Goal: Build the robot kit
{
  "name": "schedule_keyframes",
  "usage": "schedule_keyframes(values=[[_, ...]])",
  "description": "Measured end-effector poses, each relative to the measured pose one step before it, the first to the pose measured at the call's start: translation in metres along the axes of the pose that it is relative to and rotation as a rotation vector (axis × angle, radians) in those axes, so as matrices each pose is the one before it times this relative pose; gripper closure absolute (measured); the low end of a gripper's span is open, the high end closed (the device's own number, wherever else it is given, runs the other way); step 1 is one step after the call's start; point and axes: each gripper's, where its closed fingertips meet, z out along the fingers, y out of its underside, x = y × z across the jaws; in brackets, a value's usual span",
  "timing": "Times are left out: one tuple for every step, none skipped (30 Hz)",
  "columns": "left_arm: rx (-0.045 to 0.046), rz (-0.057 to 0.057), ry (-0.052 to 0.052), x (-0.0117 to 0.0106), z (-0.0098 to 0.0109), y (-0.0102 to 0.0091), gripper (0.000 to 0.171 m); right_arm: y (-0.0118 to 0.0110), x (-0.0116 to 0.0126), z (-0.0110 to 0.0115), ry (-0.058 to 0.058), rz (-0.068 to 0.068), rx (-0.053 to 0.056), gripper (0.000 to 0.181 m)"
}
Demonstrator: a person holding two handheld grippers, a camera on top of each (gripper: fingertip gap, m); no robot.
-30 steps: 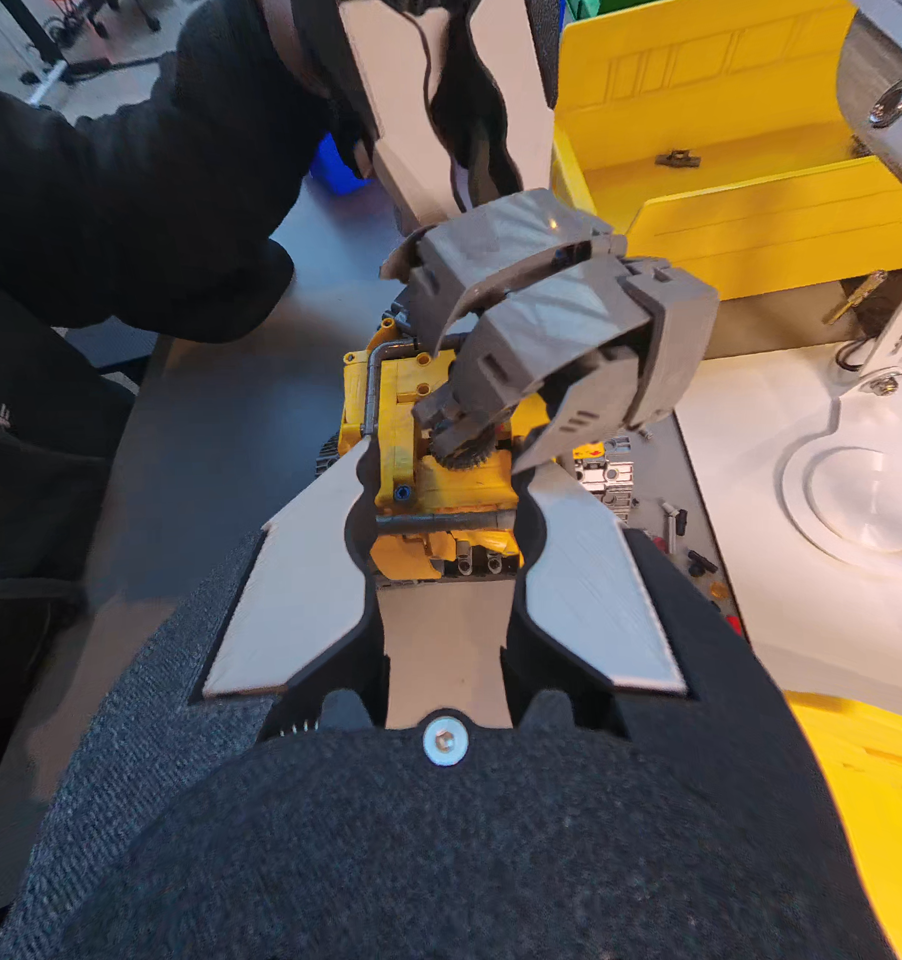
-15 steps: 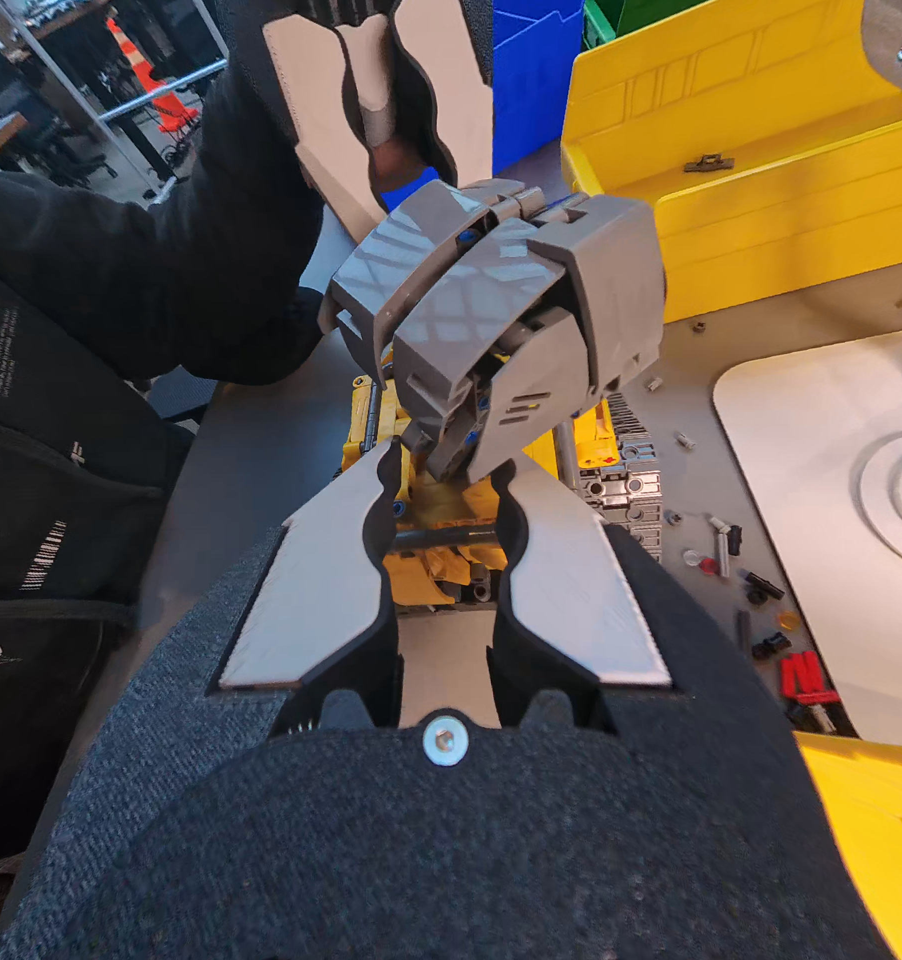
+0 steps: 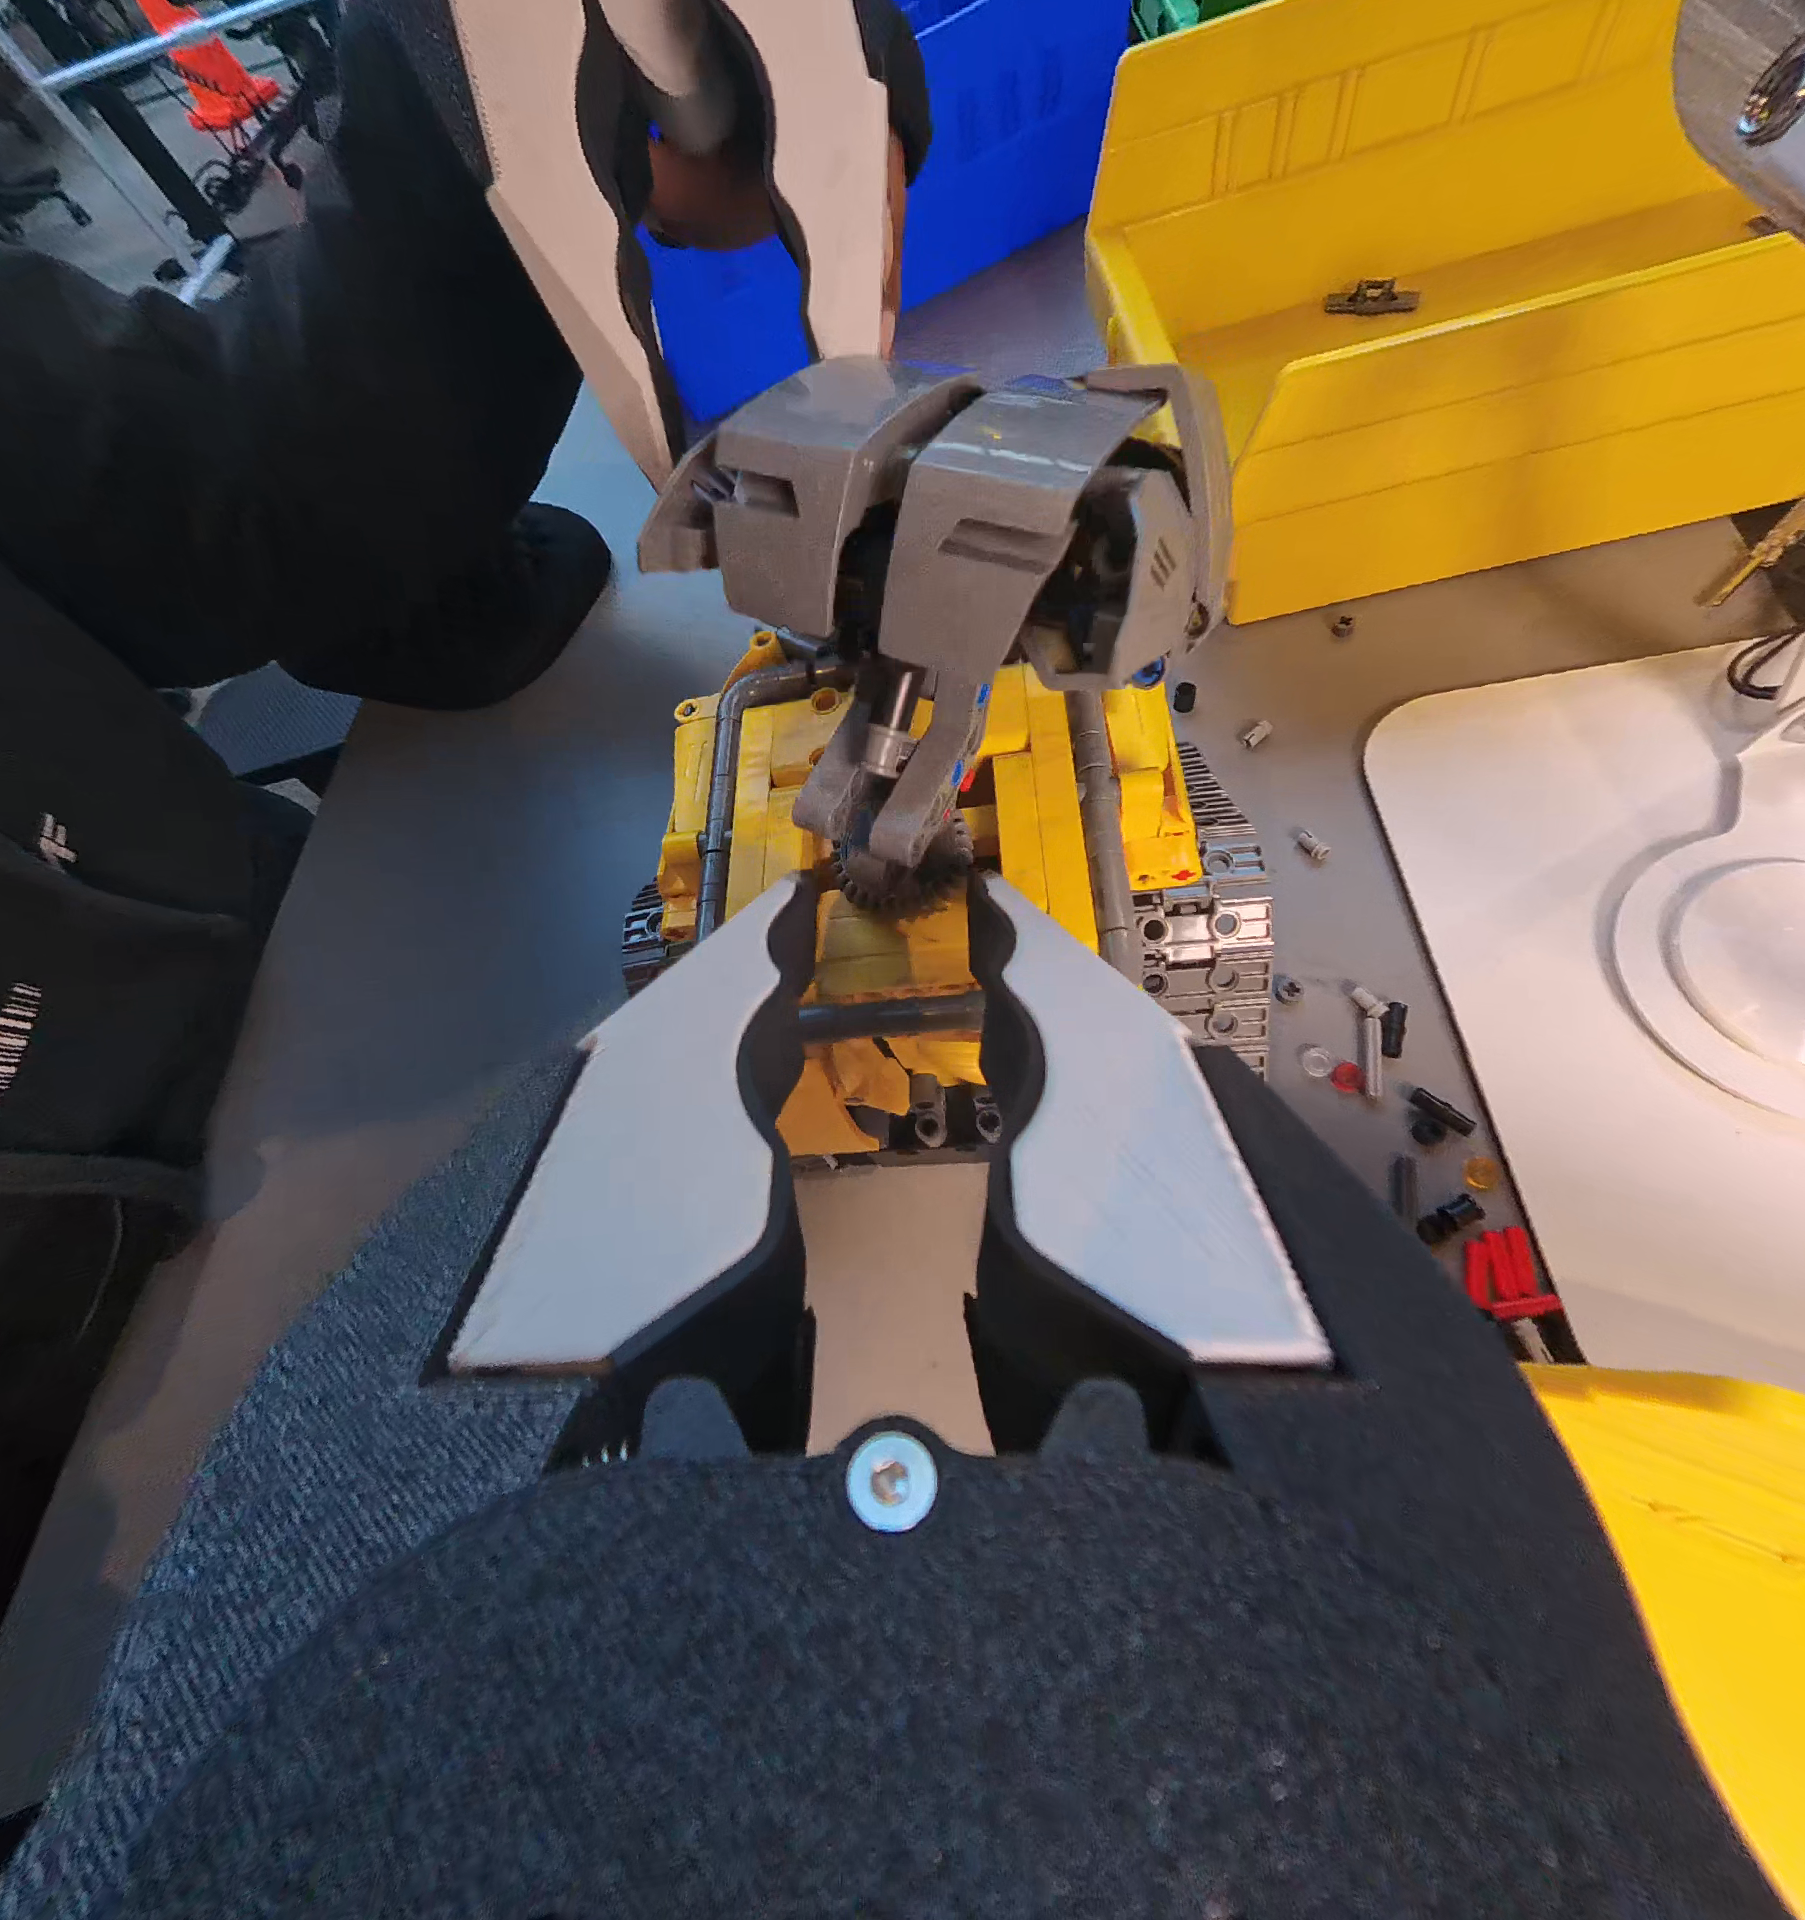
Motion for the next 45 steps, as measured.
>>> schedule_keyframes(values=[[-0.00584,0.0047,0.0115,0.00149,-0.00104,0.00273,0.138,0.00105,-0.00033,0.00007,0.0052,-0.0098,-0.0095,0.152],[-0.00239,0.0070,0.0101,0.00153,-0.00102,0.00197,0.137,0.00026,-0.00092,0.00011,0.0031,-0.0106,-0.0072,0.150],[0.00062,0.0057,0.0070,0.00113,-0.00096,0.00102,0.137,-0.00040,-0.00149,0.00008,0.0008,-0.0093,-0.0051,0.146],[0.00036,0.0009,0.0056,0.00080,-0.00080,0.00074,0.137,-0.00077,-0.00121,0.00019,0.0042,-0.0087,-0.0043,0.144],[0.00115,-0.0010,0.0058,0.00066,-0.00070,0.00056,0.137,-0.00130,-0.00008,0.00030,0.0116,-0.0080,-0.0041,0.142],[0.00021,-0.0001,0.0075,0.00092,-0.00074,0.00081,0.137,-0.00205,0.00091,0.00035,0.0174,-0.0065,-0.0002,0.138],[-0.00254,0.0016,0.0074,0.00110,-0.00090,0.00159,0.137,-0.00255,0.00105,0.00038,0.0183,-0.0051,0.0019,0.135],[-0.00522,0.0027,0.0043,0.00067,-0.00099,0.00216,0.136,-0.00273,0.00064,0.00061,0.0157,-0.0047,0.0032,0.134],[-0.00487,0.0023,0.0000,-0.00017,-0.00154,0.00242,0.136,-0.00263,0.00023,0.00127,0.0143,-0.0069,0.0030,0.133],[0.00097,0.0005,-0.0057,-0.00137,-0.00220,0.00177,0.135,-0.00204,0.00079,0.00179,0.0177,-0.0087,0.0004,0.133],[0.00956,-0.0033,-0.0094,-0.00249,-0.00299,0.00057,0.134,-0.00107,0.00127,0.00197,0.0190,-0.0107,-0.0042,0.134],[0.01670,-0.0068,-0.0133,-0.00357,-0.00352,-0.00064,0.133,-0.00008,0.00190,0.00139,0.0198,-0.0113,-0.0069,0.140],[0.02147,-0.0070,-0.0178,-0.00441,-0.00365,-0.00157,0.130,0.00003,0.00014,0.00048,0.0040,-0.0118,-0.0019,0.144],[0.02578,-0.0042,-0.0199,-0.00454,-0.00322,-0.00262,0.125,-0.00060,-0.00233,-0.00055,-0.0146,-0.0087,0.0068,0.150],[0.02959,-0.0005,-0.0169,-0.00397,-0.00215,-0.00370,0.121,-0.00018,-0.00071,-0.00066,-0.0071,-0.0097,0.0067,0.152],[0.03083,0.0033,-0.0094,-0.00270,-0.00061,-0.00420,0.116,0.00006,-0.00013,-0.00051,-0.0053,-0.0137,0.0093,0.153],[0.03093,0.0074,-0.0055,-0.00176,0.00099,-0.00452,0.110,0.00023,-0.00050,-0.00031,-0.0104,-0.0123,0.0132,0.154],[0.03029,0.0082,-0.0024,-0.00134,0.00265,-0.00440,0.103,-0.00003,-0.00032,-0.00029,-0.0139,-0.0085,0.0200,0.155],[0.02470,0.0047,0.0054,-0.00023,0.00436,-0.00345,0.097,0.00009,-0.00013,-0.00020,-0.0172,0.0009,0.0241,0.155],[0.01376,0.0020,0.0124,0.00079,0.00549,-0.00156,0.090,-0.00013,0.00002,-0.00016,-0.0201,0.0099,0.0265,0.155],[0.00518,0.0032,0.0133,0.00103,0.00601,-0.00005,0.083,-0.00031,-0.00003,-0.00015,-0.0191,0.0108,0.0266,0.155],[0.00084,0.0072,0.0089,0.00081,0.00594,0.00061,0.078,-0.00020,-0.00015,-0.00010,-0.0160,0.0087,0.0223,0.155],[0.00140,0.0098,0.0016,-0.00001,0.00556,0.00030,0.073,-0.00012,-0.00008,-0.00016,-0.0125,0.0060,0.0174,0.155],[0.00342,0.0098,-0.0060,-0.00096,0.00494,-0.00028,0.070,-0.00005,-0.00006,-0.00024,-0.0093,0.0037,0.0131,0.155],[0.00465,0.0073,-0.0067,-0.00100,0.00413,-0.00091,0.068,0.00003,0.00010,-0.00017,-0.0066,0.0026,0.0092,0.155],[0.00448,0.0044,-0.0033,-0.00037,0.00318,-0.00098,0.068,0.00004,0.00009,-0.00029,-0.0034,0.0018,0.0050,0.155],[0.00344,0.0034,-0.0026,-0.00017,0.00216,-0.00082,0.070,0.00010,0.00020,-0.00031,-0.0003,0.0012,0.0009,0.155],[-0.00155,0.0052,-0.0036,-0.00025,0.00125,0.00014,0.075,-0.00004,0.00020,-0.00035,0.0023,-0.0001,-0.0031,0.155],[-0.00369,0.0089,-0.0049,-0.00035,0.00060,0.00076,0.083,0.00012,0.00003,-0.00013,0.0054,-0.0045,-0.0075,0.155],[-0.00146,0.0083,-0.0064,-0.00069,-0.00012,0.00084,0.088,0.00002,0.00011,-0.00040,0.0089,-0.0100,-0.0100,0.156],[-0.00038,0.0013,-0.0023,-0.00057,-0.00041,0.00068,0.091,-0.00031,0.00027,-0.00054,0.0118,-0.0138,-0.0094,0.156],[0.00050,-0.0057,0.0035,0.00020,-0.00031,0.00034,0.091,-0.00046,-0.00004,-0.00054,0.0103,-0.0140,-0.0084,0.156],[0.00078,-0.0030,0.0018,-0.00012,-0.00023,0.00004,0.091,-0.00043,0.00008,-0.00069,0.0099,-0.0106,-0.0066,0.156],[0.00038,0.0001,0.0002,0.00005,-0.00006,0.00010,0.091,-0.00099,0.00027,-0.00093,0.0084,-0.0083,-0.0028,0.156],[-0.00037,0.0011,-0.0003,0.00010,-0.00001,0.00015,0.091,-0.00159,-0.00002,-0.00102,0.0063,-0.0066,0.0020,0.156],[-0.00052,0.0003,-0.0003,0.00007,-0.00001,0.00006,0.091,-0.00237,-0.00002,-0.00141,0.0053,-0.0053,0.0067,0.156],[-0.00006,-0.0007,-0.0003,0.00001,-0.00005,-0.00008,0.091,-0.00326,-0.00008,-0.00130,0.0052,-0.0049,0.0112,0.156],[0.00024,0.0000,-0.0005,-0.00002,0.00009,-0.00007,0.091,-0.00333,-0.00008,-0.00107,0.0061,-0.0040,0.0107,0.156],[-0.00006,0.0013,-0.0009,0.00012,0.00011,-0.00006,0.091,-0.00303,-0.00016,-0.00036,0.0068,-0.0050,0.0070,0.157],[-0.00021,0.0008,-0.0006,-0.00002,0.00013,-0.00004,0.091,-0.00271,-0.00064,0.00052,0.0065,-0.0089,0.0045,0.157],[0.00005,-0.0005,0.0000,0.00003,0.00000,-0.00001,0.091,-0.00226,-0.00145,0.00130,0.0030,-0.0108,0.0021,0.157],[0.00046,-0.0006,0.0000,-0.00001,0.00000,0.00006,0.091,-0.00160,-0.00113,0.00190,0.0056,-0.0109,-0.0014,0.159],[0.00081,-0.0004,-0.0001,0.00010,0.00000,-0.00009,0.091,-0.00150,0.00064,0.00214,0.0160,-0.0125,-0.0027,0.161],[0.00065,-0.0003,-0.0001,-0.00004,0.00001,0.00004,0.091,-0.00150,0.00155,0.00213,0.0204,-0.0134,-0.0012,0.162],[0.00035,0.0002,-0.0002,0.00005,0.00001,0.00006,0.091,-0.00148,0.00052,0.00186,0.0139,-0.0130,0.0012,0.163]])
